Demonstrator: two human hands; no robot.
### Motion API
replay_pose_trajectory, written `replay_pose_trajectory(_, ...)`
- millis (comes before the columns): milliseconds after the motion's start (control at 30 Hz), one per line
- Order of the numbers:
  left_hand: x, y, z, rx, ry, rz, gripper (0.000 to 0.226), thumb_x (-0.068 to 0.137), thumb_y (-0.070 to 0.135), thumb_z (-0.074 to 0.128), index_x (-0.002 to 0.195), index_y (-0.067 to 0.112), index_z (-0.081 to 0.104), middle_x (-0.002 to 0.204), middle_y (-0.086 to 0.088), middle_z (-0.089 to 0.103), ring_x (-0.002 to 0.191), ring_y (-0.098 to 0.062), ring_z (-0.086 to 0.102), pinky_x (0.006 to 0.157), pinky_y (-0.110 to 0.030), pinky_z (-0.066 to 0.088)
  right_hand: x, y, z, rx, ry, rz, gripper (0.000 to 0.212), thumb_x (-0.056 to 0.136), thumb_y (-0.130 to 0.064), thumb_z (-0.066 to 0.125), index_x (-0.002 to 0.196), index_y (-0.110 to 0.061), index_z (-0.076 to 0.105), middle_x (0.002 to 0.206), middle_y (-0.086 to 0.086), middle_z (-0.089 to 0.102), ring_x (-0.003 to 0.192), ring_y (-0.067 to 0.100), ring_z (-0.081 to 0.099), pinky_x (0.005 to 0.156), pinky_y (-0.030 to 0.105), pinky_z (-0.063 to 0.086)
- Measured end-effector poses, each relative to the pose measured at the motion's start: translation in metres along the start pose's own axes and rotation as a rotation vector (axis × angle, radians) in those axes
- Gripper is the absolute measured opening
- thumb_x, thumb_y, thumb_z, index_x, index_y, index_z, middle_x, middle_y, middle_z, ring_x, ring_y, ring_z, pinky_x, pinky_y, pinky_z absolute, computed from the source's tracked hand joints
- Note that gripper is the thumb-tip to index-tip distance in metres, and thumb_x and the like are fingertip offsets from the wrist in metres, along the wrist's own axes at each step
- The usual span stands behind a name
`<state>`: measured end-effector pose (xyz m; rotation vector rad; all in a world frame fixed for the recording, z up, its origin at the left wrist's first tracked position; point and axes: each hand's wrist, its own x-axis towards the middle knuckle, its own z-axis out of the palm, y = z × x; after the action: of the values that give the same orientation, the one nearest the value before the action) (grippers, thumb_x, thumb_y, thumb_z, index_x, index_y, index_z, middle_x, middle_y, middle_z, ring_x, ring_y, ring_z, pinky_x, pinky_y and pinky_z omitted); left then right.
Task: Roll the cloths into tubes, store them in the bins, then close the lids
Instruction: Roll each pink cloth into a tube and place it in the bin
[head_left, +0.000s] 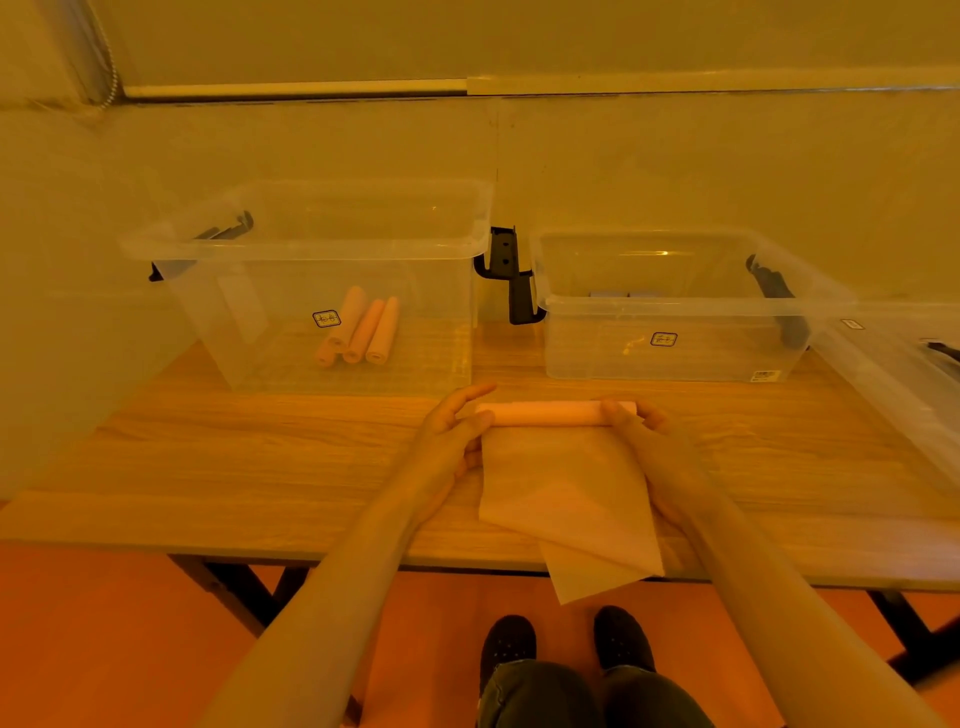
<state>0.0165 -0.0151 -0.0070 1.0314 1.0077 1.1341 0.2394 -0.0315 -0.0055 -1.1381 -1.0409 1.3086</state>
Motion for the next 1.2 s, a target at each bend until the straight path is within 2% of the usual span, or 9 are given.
replay_pose_trajectory(100, 0.0, -0.0005, 0.0015, -0.012, -0.02, -0.013, 0.028, 0.096, 0.01, 0.05, 0.122, 0.016, 0.059, 0.113, -0.008, 0.066, 0.099, -0.018, 0.067, 0.076, -0.028, 0.055, 0.0013, 0.0001, -0.0018, 0.008, 0.026, -0.004, 0.022, 0.09, -0.027, 0.063, 0.111, -0.024, 0.062, 0.099, 0.009, 0.07, 0.084, 0.027, 0.07, 0.067, 0.04, 0.06)
replay_pose_trajectory(267, -0.0007, -0.0025, 0.0017, 0.023, -0.018, 0.016, 0.018, 0.097, 0.017, 0.05, 0.107, 0.024, 0.063, 0.103, -0.001, 0.071, 0.098, -0.015, 0.068, 0.078, -0.029, 0.055, 0.0003, -0.0007, -0.0011, 0.023, -0.009, 0.002, 0.017, 0.091, -0.02, 0.062, 0.108, -0.019, 0.063, 0.093, 0.007, 0.074, 0.081, 0.023, 0.072, 0.063, 0.035, 0.06)
replay_pose_trajectory(533, 0.0023, -0.0056, -0.0003, 0.087, 0.022, 0.032, 0.034, 0.092, 0.018, 0.06, 0.125, 0.021, 0.054, 0.118, -0.009, 0.064, 0.106, -0.025, 0.064, 0.088, -0.042, 0.055, -0.0013, -0.0014, -0.0013, 0.044, -0.02, 0.007, 0.024, 0.088, -0.021, 0.064, 0.112, -0.016, 0.062, 0.097, 0.009, 0.073, 0.085, 0.026, 0.072, 0.061, 0.034, 0.059)
replay_pose_trajectory(667, 0.0005, -0.0063, -0.0005, 0.119, 0.0, 0.082, 0.023, 0.089, 0.019, 0.062, 0.112, 0.018, 0.061, 0.114, -0.008, 0.065, 0.102, -0.023, 0.066, 0.087, -0.044, 0.055, -0.0011, -0.002, -0.0002, 0.089, -0.011, -0.003, 0.031, 0.081, -0.028, 0.064, 0.109, -0.016, 0.063, 0.096, 0.008, 0.073, 0.084, 0.024, 0.072, 0.062, 0.034, 0.059)
replay_pose_trajectory(767, -0.0003, -0.0074, -0.0024, 0.116, 0.005, 0.067, 0.028, 0.081, 0.03, 0.066, 0.108, 0.021, 0.065, 0.111, -0.008, 0.068, 0.1, -0.023, 0.067, 0.088, -0.045, 0.055, -0.0011, -0.0006, 0.0, 0.091, -0.018, -0.019, 0.031, 0.081, -0.026, 0.065, 0.109, -0.013, 0.064, 0.1, 0.011, 0.072, 0.087, 0.026, 0.071, 0.064, 0.034, 0.059)
replay_pose_trajectory(933, 0.0043, -0.0036, -0.0025, -0.003, 0.004, 0.027, 0.017, 0.091, 0.009, 0.058, 0.104, 0.018, 0.064, 0.13, -0.003, 0.057, 0.107, -0.02, 0.064, 0.084, -0.035, 0.055, 0.0014, 0.0016, -0.0013, 0.089, -0.05, -0.029, 0.036, 0.078, -0.007, 0.069, 0.111, -0.018, 0.062, 0.099, 0.008, 0.074, 0.089, 0.026, 0.071, 0.065, 0.037, 0.06)
replay_pose_trajectory(1033, 0.0039, -0.0014, -0.001, -0.017, -0.009, 0.012, 0.016, 0.091, 0.006, 0.057, 0.103, 0.015, 0.064, 0.132, 0.002, 0.054, 0.104, -0.014, 0.063, 0.082, -0.03, 0.056, 0.0026, 0.0028, -0.0013, 0.112, -0.049, -0.046, 0.043, 0.076, -0.006, 0.07, 0.115, -0.023, 0.061, 0.101, 0.007, 0.073, 0.092, 0.024, 0.071, 0.068, 0.036, 0.059)
replay_pose_trajectory(1100, 0.0032, -0.0015, -0.0007, -0.039, -0.019, 0.001, 0.023, 0.091, 0.007, 0.057, 0.108, 0.021, 0.063, 0.131, -0.003, 0.056, 0.107, -0.018, 0.063, 0.084, -0.032, 0.056, 0.0018, 0.0026, -0.0009, 0.1, -0.044, -0.06, 0.042, 0.077, -0.007, 0.07, 0.115, -0.023, 0.062, 0.106, 0.005, 0.072, 0.094, 0.022, 0.071, 0.068, 0.035, 0.059)
replay_pose_trajectory(1200, 0.0023, -0.0007, -0.0005, -0.032, -0.023, 0.005, 0.016, 0.091, 0.008, 0.058, 0.096, 0.021, 0.066, 0.14, -0.007, 0.05, 0.114, -0.022, 0.06, 0.087, -0.035, 0.055, 0.0026, 0.0024, -0.0018, 0.04, -0.014, -0.105, 0.047, 0.079, -0.004, 0.068, 0.123, -0.02, 0.059, 0.116, -0.002, 0.065, 0.094, 0.009, 0.068, 0.07, 0.029, 0.058)
